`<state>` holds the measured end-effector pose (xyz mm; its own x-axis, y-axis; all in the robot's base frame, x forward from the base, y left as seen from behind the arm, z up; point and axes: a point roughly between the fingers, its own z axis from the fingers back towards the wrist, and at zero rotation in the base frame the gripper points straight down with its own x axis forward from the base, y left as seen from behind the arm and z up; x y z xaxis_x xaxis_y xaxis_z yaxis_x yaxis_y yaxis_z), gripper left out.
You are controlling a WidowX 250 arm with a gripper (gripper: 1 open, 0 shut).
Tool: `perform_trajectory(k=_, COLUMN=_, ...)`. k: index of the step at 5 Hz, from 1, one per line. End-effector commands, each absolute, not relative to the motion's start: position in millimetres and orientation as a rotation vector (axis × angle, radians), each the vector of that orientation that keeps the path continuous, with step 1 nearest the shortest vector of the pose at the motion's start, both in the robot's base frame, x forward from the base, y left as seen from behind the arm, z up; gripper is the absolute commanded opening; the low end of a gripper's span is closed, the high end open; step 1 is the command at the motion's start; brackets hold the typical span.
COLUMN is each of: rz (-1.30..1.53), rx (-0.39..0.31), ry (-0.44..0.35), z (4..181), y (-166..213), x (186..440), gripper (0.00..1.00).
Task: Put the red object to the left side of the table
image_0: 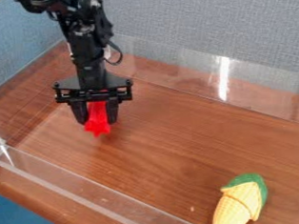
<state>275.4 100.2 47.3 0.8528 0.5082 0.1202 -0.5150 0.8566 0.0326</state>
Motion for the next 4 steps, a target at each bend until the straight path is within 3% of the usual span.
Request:
perform_trajectory(k=1, rz=0.519, rx=0.070, ry=-0.162, z=58.6, y=101.5, x=288.1, gripper=0.00)
perform_trajectory(k=4, rz=0.490, rx=0.072, ry=-0.174, z=59.8, y=101.9, x=293.2, gripper=0.00)
